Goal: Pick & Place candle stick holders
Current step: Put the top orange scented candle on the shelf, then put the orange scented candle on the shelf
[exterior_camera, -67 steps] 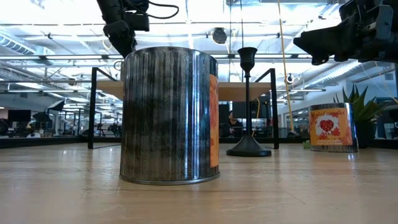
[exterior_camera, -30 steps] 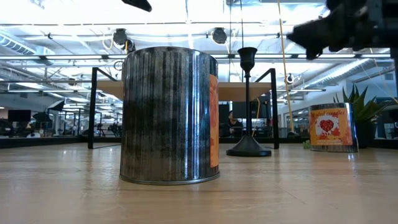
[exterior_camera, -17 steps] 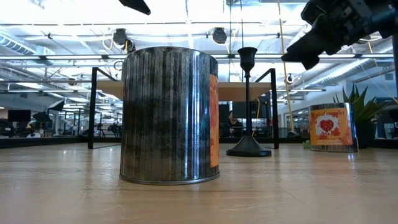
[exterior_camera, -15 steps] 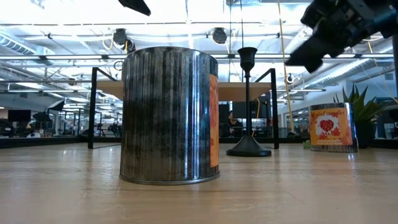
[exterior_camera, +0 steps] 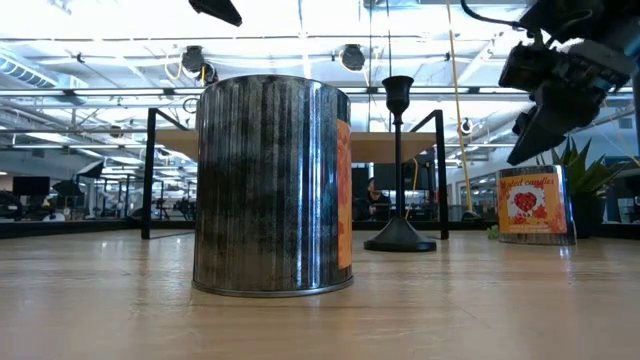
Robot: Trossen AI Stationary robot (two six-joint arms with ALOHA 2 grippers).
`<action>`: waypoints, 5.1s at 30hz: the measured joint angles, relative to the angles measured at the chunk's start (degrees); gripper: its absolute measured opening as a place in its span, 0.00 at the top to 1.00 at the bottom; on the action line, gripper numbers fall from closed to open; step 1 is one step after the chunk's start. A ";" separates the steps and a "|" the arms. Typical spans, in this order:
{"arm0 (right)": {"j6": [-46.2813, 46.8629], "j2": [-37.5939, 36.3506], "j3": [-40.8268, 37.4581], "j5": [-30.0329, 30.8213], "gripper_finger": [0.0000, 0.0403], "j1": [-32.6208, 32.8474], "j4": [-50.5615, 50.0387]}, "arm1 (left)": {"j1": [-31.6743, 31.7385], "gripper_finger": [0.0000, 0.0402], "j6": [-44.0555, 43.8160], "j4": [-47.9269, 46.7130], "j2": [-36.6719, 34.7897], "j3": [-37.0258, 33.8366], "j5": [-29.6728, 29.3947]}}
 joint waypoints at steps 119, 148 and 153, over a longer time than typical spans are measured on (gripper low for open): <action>-40.64 60.87 65.09 -11.58 0.94 -19.55 5.12 | 0.02 0.74 -4.43 -1.07 0.00 -0.98 0.00; -41.88 56.08 65.09 -3.57 0.71 -16.28 0.38 | 0.02 0.74 -7.09 -2.28 0.00 -0.98 0.02; -34.73 53.16 62.99 0.62 0.70 -14.80 -5.83 | 0.01 0.74 -7.19 -4.90 0.00 -0.98 0.04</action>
